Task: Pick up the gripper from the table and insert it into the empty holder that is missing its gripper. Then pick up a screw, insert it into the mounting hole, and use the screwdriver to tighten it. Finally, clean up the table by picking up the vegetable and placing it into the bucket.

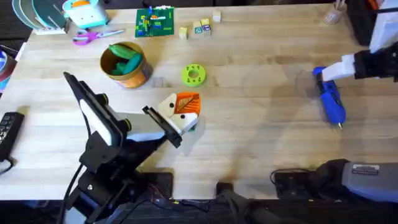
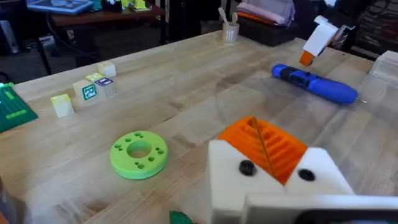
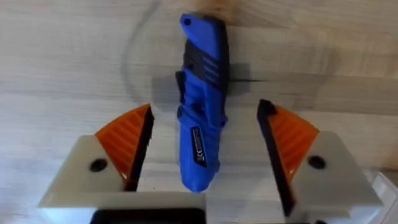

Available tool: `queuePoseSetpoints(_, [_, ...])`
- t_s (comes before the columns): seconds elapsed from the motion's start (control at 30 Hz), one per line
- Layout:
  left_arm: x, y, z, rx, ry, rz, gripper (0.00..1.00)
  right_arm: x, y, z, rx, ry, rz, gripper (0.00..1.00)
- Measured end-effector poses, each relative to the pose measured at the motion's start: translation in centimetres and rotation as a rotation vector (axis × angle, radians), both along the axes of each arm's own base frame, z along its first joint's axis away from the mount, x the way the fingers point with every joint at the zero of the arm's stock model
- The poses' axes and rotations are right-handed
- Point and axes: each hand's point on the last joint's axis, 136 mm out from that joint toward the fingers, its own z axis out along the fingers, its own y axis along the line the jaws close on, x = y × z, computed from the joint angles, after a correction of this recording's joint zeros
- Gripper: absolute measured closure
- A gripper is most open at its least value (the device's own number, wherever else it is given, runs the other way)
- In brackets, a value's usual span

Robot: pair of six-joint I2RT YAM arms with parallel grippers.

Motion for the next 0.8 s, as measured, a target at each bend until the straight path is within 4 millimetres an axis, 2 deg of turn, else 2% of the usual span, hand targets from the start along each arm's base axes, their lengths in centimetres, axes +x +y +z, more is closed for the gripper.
queuePoseSetpoints(0.33, [0.0,0.0,0.0,0.000,0.000,0.000,0.995,0.3,-0.2,-5.2,0.056,0.125,0.012,0.007])
queuePoseSetpoints(0.53, [0.0,0.0,0.0,0.000,0.000,0.000,0.995,2.8,0.2,-5.9,0.025,0.068,0.055,0.007])
queuePoseSetpoints(0.67, [0.0,0.0,0.0,0.000,0.000,0.000,0.995,3.0,1.4,-7.1,0.030,0.104,0.093,0.010])
queuePoseSetpoints(0.8, [0.0,0.0,0.0,0.000,0.000,0.000,0.995,2.8,1.4,-7.3,0.002,0.133,0.106,0.008])
